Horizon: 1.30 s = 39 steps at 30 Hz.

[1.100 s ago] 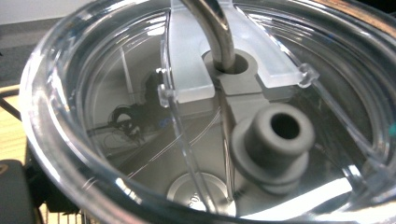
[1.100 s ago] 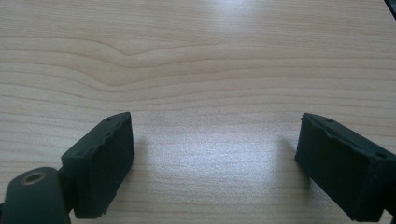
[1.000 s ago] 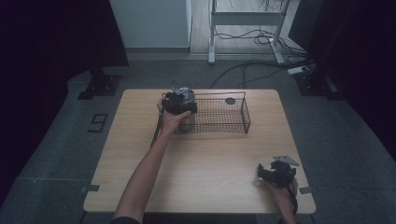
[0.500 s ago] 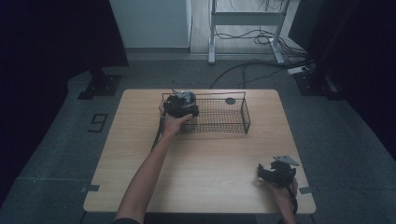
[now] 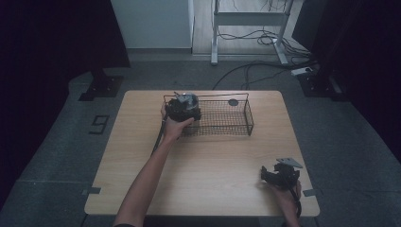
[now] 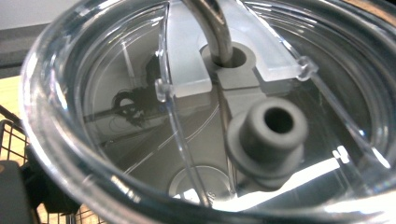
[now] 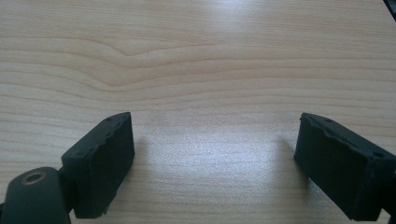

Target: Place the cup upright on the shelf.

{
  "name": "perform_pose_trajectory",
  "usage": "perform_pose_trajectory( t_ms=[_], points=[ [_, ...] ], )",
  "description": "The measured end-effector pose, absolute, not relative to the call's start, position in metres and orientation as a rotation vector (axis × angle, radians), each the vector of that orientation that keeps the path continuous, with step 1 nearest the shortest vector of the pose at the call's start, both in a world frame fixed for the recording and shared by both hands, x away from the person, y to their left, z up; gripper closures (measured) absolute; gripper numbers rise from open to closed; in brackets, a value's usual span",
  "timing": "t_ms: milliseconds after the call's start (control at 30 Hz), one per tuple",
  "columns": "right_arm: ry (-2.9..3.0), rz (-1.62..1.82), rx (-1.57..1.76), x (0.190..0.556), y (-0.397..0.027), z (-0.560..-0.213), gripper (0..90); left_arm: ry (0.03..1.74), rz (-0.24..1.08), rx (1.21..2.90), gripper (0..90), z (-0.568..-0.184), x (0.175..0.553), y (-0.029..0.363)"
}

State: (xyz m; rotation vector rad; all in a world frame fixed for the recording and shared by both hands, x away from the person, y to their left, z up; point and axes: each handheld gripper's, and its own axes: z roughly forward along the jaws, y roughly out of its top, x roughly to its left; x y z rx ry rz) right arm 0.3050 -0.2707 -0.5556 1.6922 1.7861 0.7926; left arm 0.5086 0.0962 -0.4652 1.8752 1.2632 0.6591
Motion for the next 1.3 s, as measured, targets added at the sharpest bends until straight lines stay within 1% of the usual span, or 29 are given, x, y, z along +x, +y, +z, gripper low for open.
perform_pose_trajectory(
  t_ms=[200, 400, 800, 967, 1000, 1033, 1300],
  points=[
    [1.786, 0.793, 1.693, 0.305, -0.271, -0.556, 12.1, 1.253, 0.652, 1.842, 1.1, -0.458, 0.505, 0.1],
    [1.785, 0.793, 1.693, 0.305, -0.271, -0.556, 12.1, 1.219, 0.657, 1.825, 0.1, -0.447, 0.494, 0.105],
    [1.786, 0.794, 1.692, 0.305, -0.271, -0.555, 12.5, 1.163, 0.72, 1.87, 0.0, -0.435, 0.453, 0.113],
    [1.788, 0.795, 1.69, 0.305, -0.271, -0.555, 12.8, 1.157, 0.681, 1.861, 0.0, -0.433, 0.438, 0.121],
    [1.788, 0.795, 1.69, 0.305, -0.271, -0.555, 12.8, 1.159, 0.664, 1.855, 0.0, -0.432, 0.434, 0.123],
    [1.788, 0.795, 1.691, 0.305, -0.271, -0.555, 12.8, 1.164, 0.613, 1.837, 0.2, -0.431, 0.428, 0.126],
    [1.788, 0.793, 1.692, 0.305, -0.27, -0.555, 12.8, 1.146, 0.592, 1.83, 1.1, -0.434, 0.404, 0.134]
  ],
)
